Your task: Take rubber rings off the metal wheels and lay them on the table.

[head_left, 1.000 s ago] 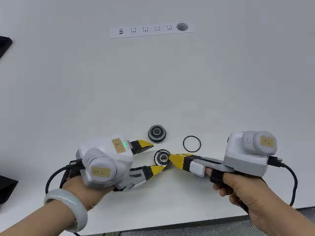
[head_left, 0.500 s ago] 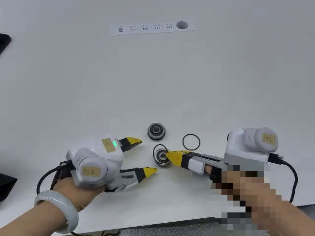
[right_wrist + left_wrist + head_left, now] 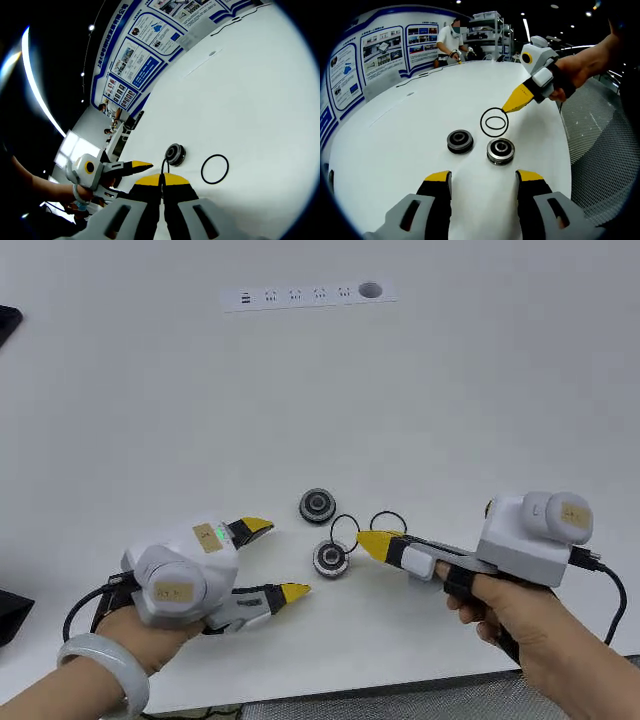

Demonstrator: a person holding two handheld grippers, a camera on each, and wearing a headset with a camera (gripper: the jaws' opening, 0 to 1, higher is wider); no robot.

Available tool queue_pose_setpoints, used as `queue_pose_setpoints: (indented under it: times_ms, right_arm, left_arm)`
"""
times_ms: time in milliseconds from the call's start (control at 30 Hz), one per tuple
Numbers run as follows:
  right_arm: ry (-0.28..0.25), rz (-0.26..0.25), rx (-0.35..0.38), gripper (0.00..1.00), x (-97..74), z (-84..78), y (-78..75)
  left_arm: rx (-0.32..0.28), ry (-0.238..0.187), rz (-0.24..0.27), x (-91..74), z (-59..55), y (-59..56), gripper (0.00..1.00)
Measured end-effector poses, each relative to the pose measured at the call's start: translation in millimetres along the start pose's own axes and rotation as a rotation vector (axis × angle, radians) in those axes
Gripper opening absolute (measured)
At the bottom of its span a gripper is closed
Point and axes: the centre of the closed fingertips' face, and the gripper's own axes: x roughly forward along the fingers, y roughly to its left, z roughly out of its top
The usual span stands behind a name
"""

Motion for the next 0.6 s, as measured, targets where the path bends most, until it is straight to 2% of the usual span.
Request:
queue_pose_setpoints:
  times_ms: [233, 600]
  right_arm:
    - [-0.041, -0.057, 0.026, 0.02, -8.5, 12.0, -22.2]
    - [-0.034, -0.125, 0.044, 0.02, -10.3, 5.7, -41.9]
  left_arm:
    - [-0.006, 0.0, 0.008, -1.5, -0.5, 2.2, 0.53]
    - [-0.008, 0.002, 0.007, -0.4, 0.6, 1.7, 0.52]
